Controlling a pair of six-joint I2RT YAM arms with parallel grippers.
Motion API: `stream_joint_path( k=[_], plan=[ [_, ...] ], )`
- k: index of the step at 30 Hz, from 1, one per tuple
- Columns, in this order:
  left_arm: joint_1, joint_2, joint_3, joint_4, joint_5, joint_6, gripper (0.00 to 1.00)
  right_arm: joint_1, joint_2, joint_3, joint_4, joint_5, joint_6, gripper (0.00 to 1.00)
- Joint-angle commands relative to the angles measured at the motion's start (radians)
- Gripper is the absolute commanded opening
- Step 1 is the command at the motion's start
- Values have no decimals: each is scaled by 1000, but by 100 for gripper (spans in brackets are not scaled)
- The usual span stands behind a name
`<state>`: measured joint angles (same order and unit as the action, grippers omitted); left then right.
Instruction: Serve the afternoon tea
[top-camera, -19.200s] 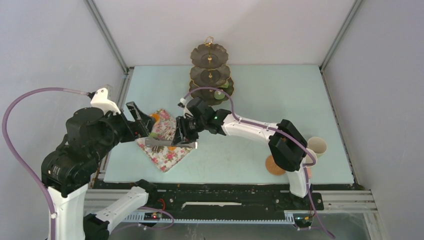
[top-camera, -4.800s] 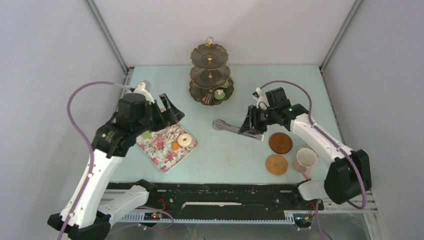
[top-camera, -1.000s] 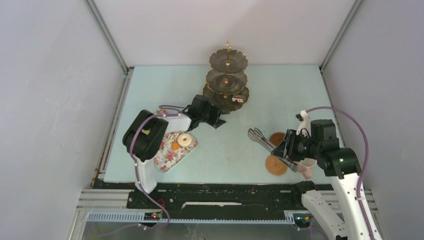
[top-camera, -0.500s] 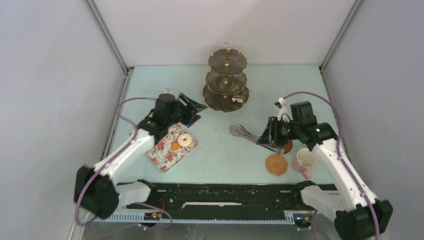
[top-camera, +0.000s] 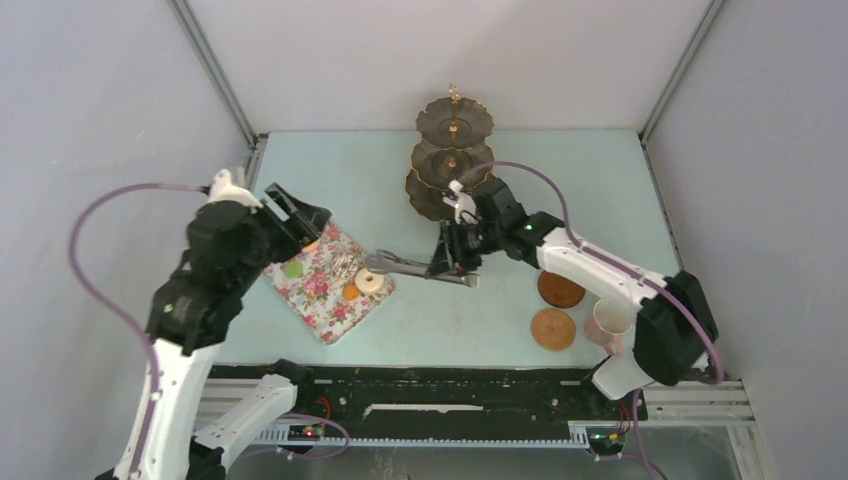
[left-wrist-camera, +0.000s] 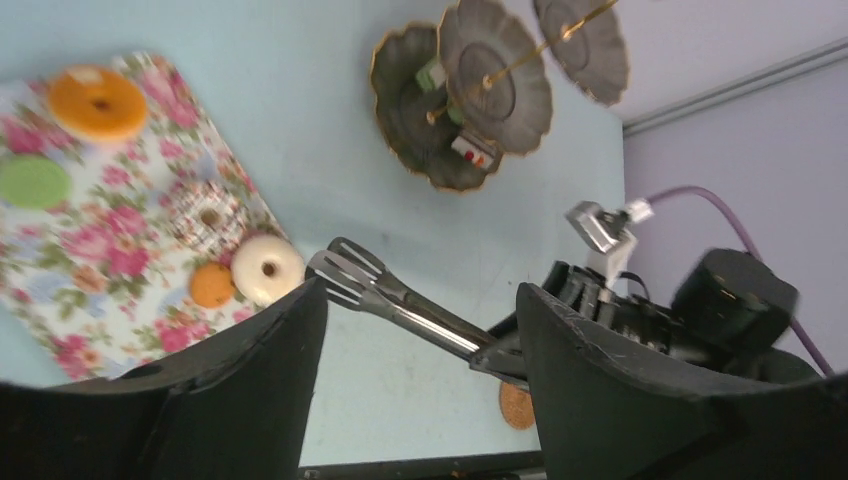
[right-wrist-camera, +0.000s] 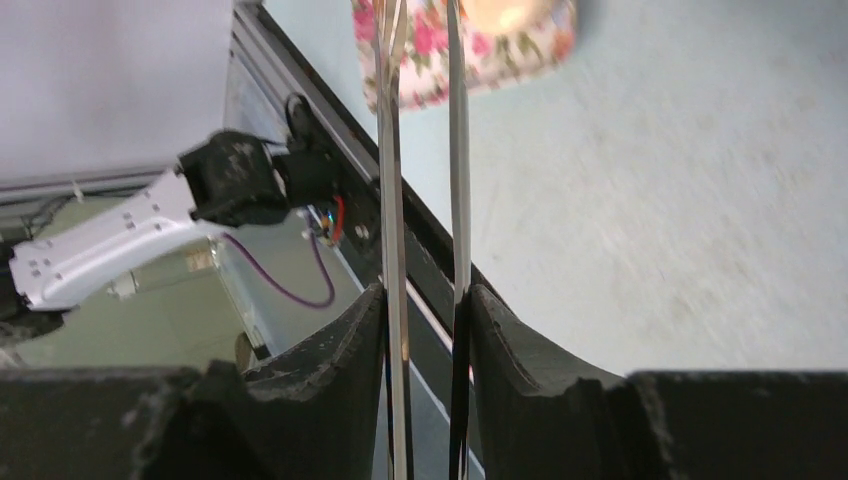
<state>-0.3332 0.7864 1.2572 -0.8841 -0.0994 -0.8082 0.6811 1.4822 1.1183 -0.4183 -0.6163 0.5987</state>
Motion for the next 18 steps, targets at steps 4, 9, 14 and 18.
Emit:
stream_joint_path(
  k=[4,9,14,18],
  plan=[
    [5,74,291,-286,-45,326,76,75,201,228,178,69,97,38],
    [-27,42,271,-264,-13,353,79,131,291,366,117,130,76,38],
    [-114,19,264,-257,-7,352,80,158,396,491,97,150,148,38],
    [-118,24,276,-263,-8,337,81,168,444,553,54,164,182,38]
  ],
)
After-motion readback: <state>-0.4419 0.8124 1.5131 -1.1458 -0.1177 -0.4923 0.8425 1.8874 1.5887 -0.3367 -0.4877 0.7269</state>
